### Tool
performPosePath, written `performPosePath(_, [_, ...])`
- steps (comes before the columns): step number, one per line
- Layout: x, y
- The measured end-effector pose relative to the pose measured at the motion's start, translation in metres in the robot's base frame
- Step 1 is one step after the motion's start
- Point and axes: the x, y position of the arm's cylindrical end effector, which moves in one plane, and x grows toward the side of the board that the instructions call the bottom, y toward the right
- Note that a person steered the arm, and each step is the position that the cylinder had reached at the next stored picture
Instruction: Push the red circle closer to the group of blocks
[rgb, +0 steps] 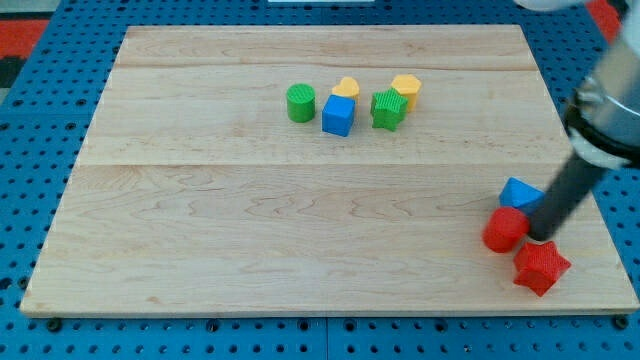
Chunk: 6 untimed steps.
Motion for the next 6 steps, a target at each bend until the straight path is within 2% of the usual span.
performPosePath(1, [-0.015, -0.072])
performPosePath(2, [-0.002, -0.096])
performPosePath(3, [0.033, -0.083])
performPosePath(4, [0.032, -0.172])
performPosePath(5, [0.020, -0.220])
performPosePath(6, [-0.029, -0.226])
